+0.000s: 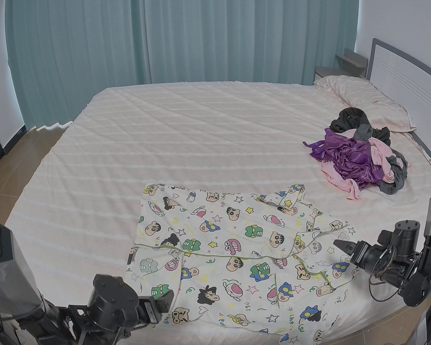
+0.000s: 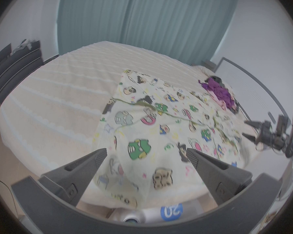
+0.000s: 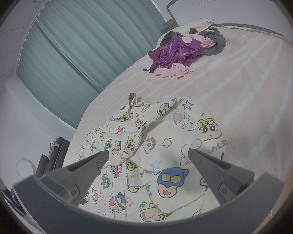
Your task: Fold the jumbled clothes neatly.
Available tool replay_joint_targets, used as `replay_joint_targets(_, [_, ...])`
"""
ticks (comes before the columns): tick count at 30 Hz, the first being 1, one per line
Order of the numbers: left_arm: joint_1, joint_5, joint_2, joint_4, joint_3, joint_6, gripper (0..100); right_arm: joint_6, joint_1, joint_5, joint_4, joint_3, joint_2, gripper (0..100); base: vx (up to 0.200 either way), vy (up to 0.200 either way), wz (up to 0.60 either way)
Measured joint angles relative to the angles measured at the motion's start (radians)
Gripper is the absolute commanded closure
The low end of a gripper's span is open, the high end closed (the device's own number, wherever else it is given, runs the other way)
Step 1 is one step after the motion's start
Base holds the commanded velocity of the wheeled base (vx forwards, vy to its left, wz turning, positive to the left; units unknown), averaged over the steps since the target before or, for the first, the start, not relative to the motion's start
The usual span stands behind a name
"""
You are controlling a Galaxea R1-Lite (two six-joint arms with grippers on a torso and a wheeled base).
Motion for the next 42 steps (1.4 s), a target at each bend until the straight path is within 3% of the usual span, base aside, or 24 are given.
replay_joint_targets(5, [0.103,-0.002,0.068,0.001,-0.069,-0.024,0,0.0,0.002,0.0,0.0,0.0,0.0,0,0.0,0.0,0.0])
replay_joint_targets(12, [0.191,-0.011,0.184,0.002,-0.15,-0.144,0,0.001,0.006,0.0,0.0,0.0,0.0,0,0.0,0.0,0.0])
replay_joint_targets(21, [0.219,-0.161,0.233,0.001,-0.184,-0.304,0,0.032,0.023,-0.017,0.0,0.0,0.001,0,0.0,0.0,0.0])
replay_joint_targets(33, [0.24,-0.167,0.272,0.001,-0.202,-0.313,0,0.035,0.036,-0.022,0.0,0.0,0.001,0,0.0,0.0,0.0])
replay_joint_targets(34, [0.244,-0.166,0.277,0.001,-0.206,-0.313,100,0.036,0.036,-0.022,0.0,0.0,0.001,0,0.0,0.0,0.0])
replay_joint_targets(42, [0.266,-0.166,0.3,0.001,-0.221,-0.339,100,0.035,0.036,-0.022,0.0,0.0,0.001,0,0.0,0.0,0.0])
